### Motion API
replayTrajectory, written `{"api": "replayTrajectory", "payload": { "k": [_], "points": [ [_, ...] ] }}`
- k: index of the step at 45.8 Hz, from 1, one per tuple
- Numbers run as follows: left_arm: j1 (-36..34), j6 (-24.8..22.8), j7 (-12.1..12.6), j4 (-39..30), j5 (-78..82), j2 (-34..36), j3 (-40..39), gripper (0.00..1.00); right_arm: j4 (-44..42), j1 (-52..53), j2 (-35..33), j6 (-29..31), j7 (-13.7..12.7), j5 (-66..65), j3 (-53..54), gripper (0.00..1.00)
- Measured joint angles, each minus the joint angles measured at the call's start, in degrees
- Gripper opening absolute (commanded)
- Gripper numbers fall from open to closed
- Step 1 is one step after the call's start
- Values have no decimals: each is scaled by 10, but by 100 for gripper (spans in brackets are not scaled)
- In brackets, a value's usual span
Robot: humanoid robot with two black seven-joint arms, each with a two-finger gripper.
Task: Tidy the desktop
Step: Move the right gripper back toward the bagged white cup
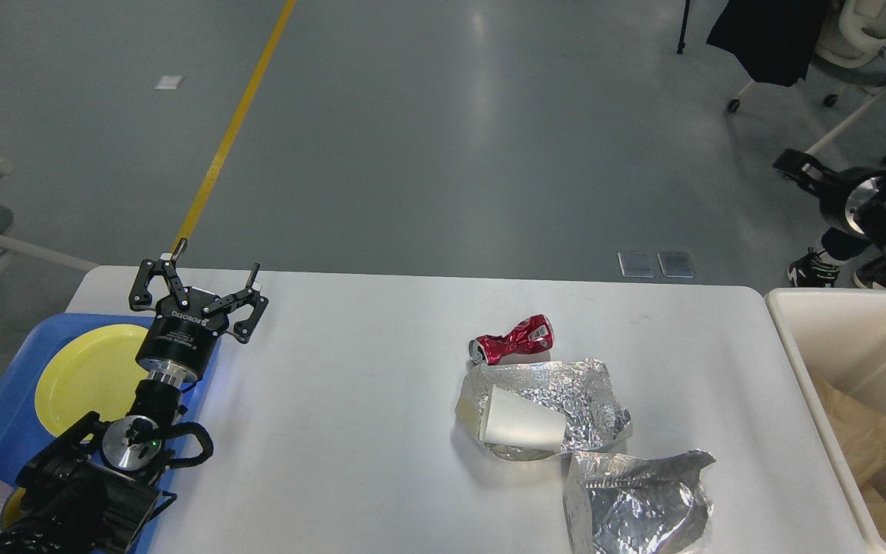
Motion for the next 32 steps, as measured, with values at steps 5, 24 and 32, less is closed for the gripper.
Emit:
{"api": "replayTrajectory", "payload": {
  "k": [5, 24, 32],
  "points": [
    [0, 0, 1, 0, 0, 0, 0, 100, 133, 102, 8, 30, 0, -32, 0, 100],
    [0, 0, 1, 0, 0, 0, 1, 100, 614, 331, -8, 54, 2, -186, 21, 100],
    [0, 0, 1, 0, 0, 0, 0, 100, 731, 440, -24, 127, 1, -187, 31, 100]
  ]
}}
